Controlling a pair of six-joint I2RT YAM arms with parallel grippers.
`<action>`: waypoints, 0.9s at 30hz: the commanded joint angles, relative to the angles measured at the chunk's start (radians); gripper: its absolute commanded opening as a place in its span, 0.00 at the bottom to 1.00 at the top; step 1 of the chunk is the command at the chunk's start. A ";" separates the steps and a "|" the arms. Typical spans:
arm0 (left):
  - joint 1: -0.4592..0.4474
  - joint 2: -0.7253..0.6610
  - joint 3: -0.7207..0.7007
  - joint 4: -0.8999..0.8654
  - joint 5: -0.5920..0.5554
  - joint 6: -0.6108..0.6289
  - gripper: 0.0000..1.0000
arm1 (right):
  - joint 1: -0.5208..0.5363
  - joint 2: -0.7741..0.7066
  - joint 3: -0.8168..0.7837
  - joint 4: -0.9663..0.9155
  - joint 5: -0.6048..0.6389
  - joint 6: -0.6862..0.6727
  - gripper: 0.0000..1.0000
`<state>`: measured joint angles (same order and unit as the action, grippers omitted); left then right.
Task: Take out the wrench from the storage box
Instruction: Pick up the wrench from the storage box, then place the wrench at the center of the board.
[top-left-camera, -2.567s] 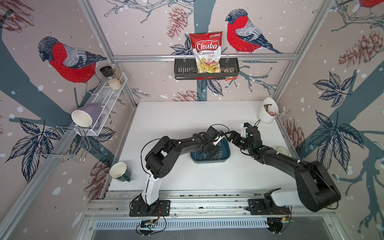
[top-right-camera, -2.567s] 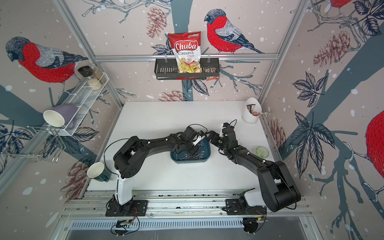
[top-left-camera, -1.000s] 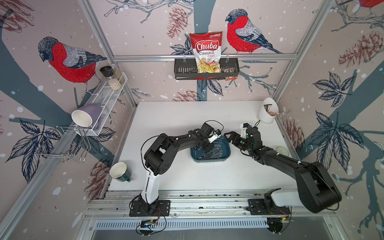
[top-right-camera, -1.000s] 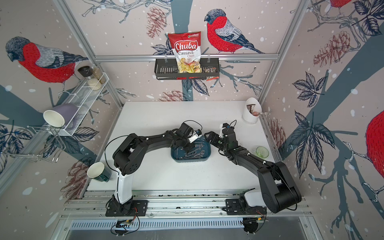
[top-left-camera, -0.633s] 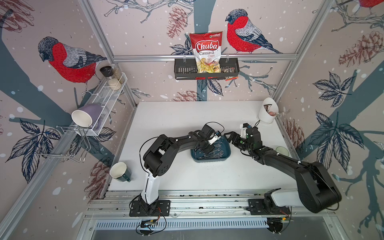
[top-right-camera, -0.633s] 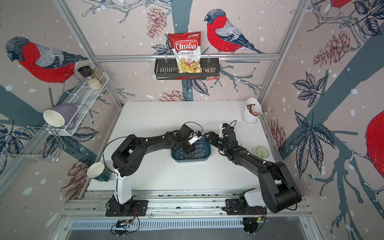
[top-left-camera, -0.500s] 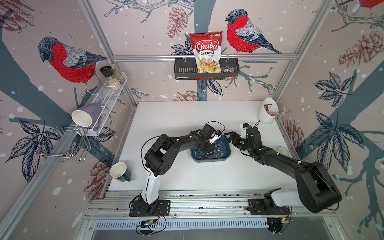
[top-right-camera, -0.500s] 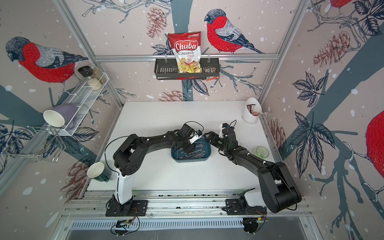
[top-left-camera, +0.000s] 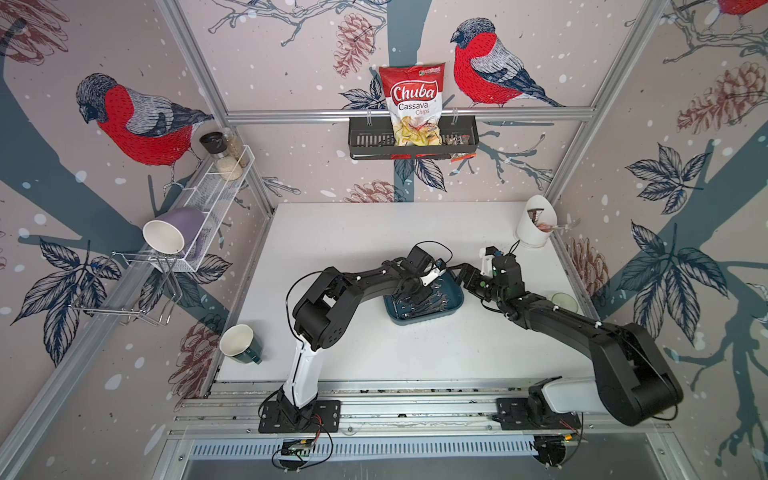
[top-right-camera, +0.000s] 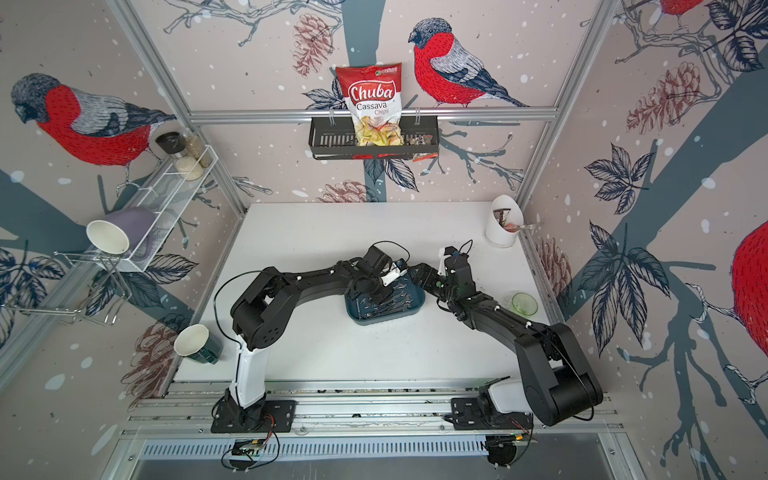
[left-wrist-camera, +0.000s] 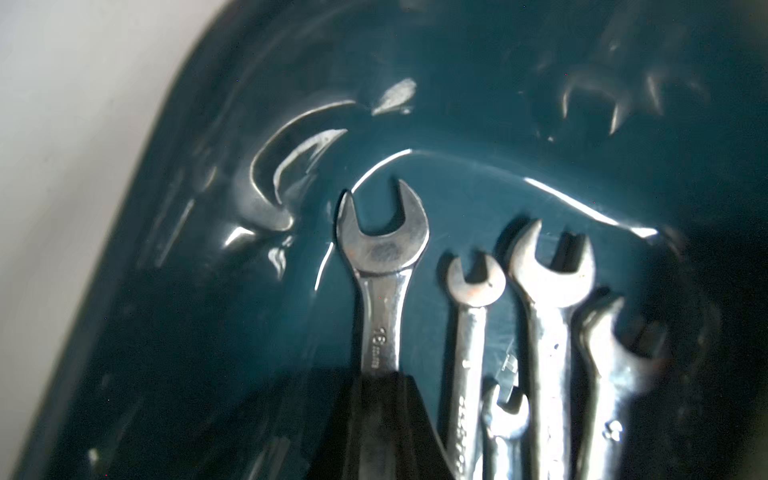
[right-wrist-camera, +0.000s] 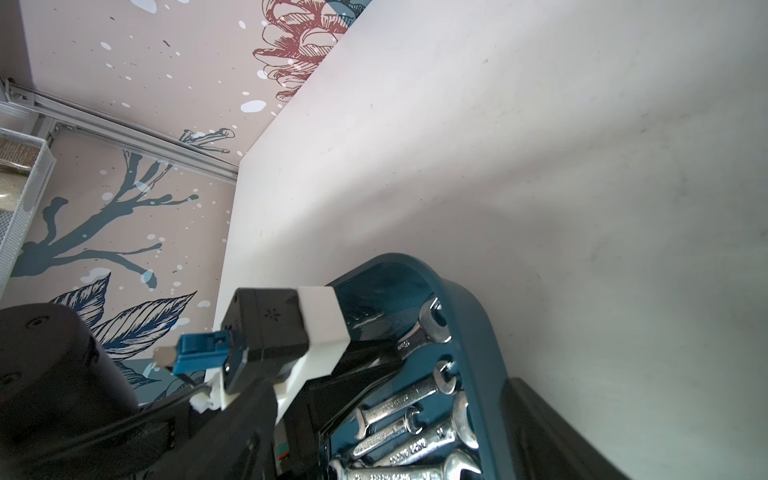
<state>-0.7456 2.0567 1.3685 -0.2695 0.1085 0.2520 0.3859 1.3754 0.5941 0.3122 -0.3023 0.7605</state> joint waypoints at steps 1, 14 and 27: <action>0.003 -0.032 -0.002 -0.067 0.017 -0.023 0.01 | -0.001 0.004 0.000 0.037 -0.010 -0.003 0.89; 0.035 -0.188 0.023 -0.080 0.022 -0.072 0.00 | -0.002 -0.002 -0.005 0.039 -0.010 -0.001 0.89; 0.231 -0.262 0.019 -0.023 -0.114 -0.204 0.00 | -0.003 -0.054 -0.048 0.080 -0.003 0.003 0.89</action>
<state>-0.5468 1.7920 1.3861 -0.3279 0.0433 0.1001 0.3817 1.3277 0.5491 0.3508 -0.3023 0.7609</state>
